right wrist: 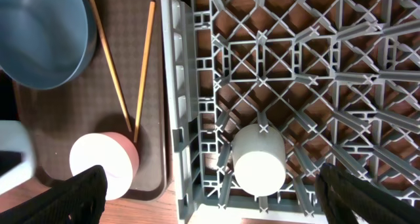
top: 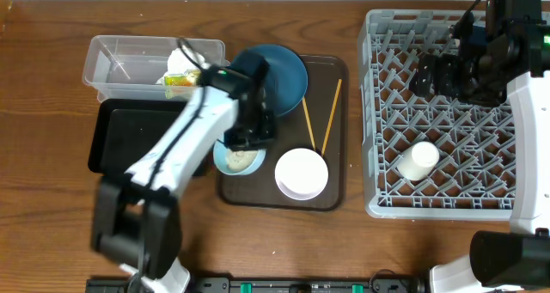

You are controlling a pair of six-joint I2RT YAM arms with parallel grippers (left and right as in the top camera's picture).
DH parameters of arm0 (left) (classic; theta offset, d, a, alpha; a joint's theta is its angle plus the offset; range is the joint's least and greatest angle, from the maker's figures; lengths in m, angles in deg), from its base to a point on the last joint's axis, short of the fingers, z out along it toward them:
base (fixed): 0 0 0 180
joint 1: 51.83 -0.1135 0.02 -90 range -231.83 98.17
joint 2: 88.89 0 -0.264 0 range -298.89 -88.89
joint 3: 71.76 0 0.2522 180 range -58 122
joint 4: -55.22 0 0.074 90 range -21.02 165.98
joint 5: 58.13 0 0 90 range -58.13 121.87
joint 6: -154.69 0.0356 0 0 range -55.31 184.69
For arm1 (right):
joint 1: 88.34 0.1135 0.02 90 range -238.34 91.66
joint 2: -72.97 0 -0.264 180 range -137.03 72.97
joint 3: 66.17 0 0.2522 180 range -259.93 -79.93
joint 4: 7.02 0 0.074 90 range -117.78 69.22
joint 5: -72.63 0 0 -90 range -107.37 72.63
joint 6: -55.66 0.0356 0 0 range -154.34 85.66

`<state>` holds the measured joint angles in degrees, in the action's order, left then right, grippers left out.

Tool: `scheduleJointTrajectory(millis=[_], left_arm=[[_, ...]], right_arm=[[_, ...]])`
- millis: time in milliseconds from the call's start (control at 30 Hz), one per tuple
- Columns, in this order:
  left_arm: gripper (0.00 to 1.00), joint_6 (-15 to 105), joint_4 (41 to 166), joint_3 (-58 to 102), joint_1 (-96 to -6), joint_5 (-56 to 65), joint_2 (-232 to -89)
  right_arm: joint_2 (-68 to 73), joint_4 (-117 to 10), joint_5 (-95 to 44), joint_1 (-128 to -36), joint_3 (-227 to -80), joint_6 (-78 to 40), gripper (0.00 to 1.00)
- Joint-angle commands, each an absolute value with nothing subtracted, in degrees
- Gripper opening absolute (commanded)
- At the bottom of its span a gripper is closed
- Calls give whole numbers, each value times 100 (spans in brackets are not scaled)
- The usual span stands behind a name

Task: Sort waste into correct bins and load items into the dishwasher rack
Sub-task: 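Carry the bowl over the black tray and tip out the food scraps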

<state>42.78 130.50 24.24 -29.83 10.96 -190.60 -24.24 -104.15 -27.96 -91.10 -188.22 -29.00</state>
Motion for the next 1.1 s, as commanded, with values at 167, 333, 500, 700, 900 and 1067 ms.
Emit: scheduleJointTrajectory(millis=[167, 333, 500, 700, 900, 1067], left_arm=[[6, 5146, 13159, 2551, -4419, -515, -18280], [6, 5537, 13196, 2527, -5377, -1105, -18308], [7, 5968, 13192, 2391, -6266, -1968, -18319], [6, 6457, 13192, 2168, -7167, -2757, -18391], [6, 6864, 13194, 2074, -7761, -3844, -18922], [6, 7054, 13192, 2072, -7982, -4654, -19421]], right_arm=[[-2352, -10428, -2838, -9051, -18901, -3018, 99], [-2352, -10415, -2838, -9049, -18901, -3020, 99], [-2352, -10415, -2838, -9051, -18901, -3020, 99], [-2352, -10389, -2838, -9051, -18901, -3020, 99], [-2352, -10391, -2838, -9051, -18901, -3020, 99], [-2352, -10396, -2838, -9049, -18901, -3020, 99]])
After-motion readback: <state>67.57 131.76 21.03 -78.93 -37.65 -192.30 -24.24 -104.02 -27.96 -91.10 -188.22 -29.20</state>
